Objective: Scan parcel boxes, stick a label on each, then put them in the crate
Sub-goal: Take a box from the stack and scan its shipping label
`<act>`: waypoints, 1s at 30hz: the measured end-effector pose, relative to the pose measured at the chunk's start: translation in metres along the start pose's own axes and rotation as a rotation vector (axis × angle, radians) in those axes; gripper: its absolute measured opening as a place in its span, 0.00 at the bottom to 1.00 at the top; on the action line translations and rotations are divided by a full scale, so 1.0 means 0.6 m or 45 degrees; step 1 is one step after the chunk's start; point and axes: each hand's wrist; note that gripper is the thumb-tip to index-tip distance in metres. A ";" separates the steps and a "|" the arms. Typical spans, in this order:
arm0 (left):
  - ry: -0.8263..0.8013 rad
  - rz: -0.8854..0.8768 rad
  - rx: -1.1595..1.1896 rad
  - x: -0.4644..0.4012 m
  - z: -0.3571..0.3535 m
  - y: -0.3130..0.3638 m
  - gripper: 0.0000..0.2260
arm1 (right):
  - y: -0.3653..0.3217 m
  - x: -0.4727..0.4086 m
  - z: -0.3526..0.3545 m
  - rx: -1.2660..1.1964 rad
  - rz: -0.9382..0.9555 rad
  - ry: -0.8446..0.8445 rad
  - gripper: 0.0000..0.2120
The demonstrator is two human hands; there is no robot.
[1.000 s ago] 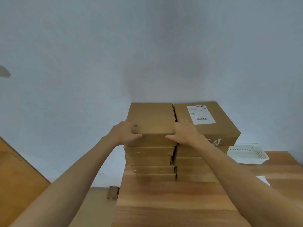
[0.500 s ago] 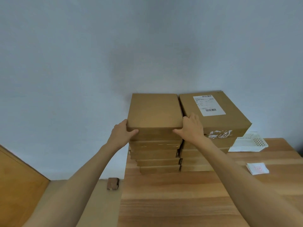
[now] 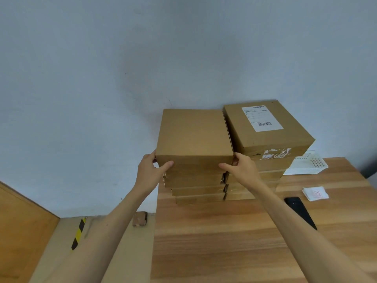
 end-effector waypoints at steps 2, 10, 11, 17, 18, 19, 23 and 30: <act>-0.017 0.020 0.064 0.002 0.001 -0.001 0.21 | 0.006 0.007 -0.005 -0.112 -0.036 -0.042 0.14; 0.026 -0.056 0.289 -0.001 0.033 0.042 0.24 | -0.019 0.016 0.024 -0.428 0.053 0.024 0.37; 0.011 -0.072 0.306 -0.004 0.040 0.051 0.27 | -0.026 0.015 0.032 -0.463 0.074 0.034 0.37; -0.100 -0.186 0.380 -0.021 0.064 0.099 0.37 | -0.061 -0.003 0.069 -0.570 0.182 0.099 0.43; -0.106 -0.201 0.367 -0.022 0.064 0.103 0.39 | -0.062 -0.007 0.071 -0.577 0.187 0.114 0.44; -0.097 -0.213 0.345 -0.023 0.064 0.105 0.40 | -0.069 -0.006 0.075 -0.593 0.185 0.124 0.43; -0.017 -0.256 0.298 -0.033 0.062 0.108 0.36 | -0.079 -0.012 0.080 -0.630 0.215 0.186 0.35; -0.031 -0.286 0.279 -0.040 0.076 0.127 0.39 | -0.103 -0.009 0.106 -0.650 0.317 0.286 0.15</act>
Point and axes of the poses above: each hand's wrist, its own x-axis away from the middle knuckle, its own z-axis out of the back of the hand, y = z × x, and after that the axes turned 14 degrees about y, right-handed
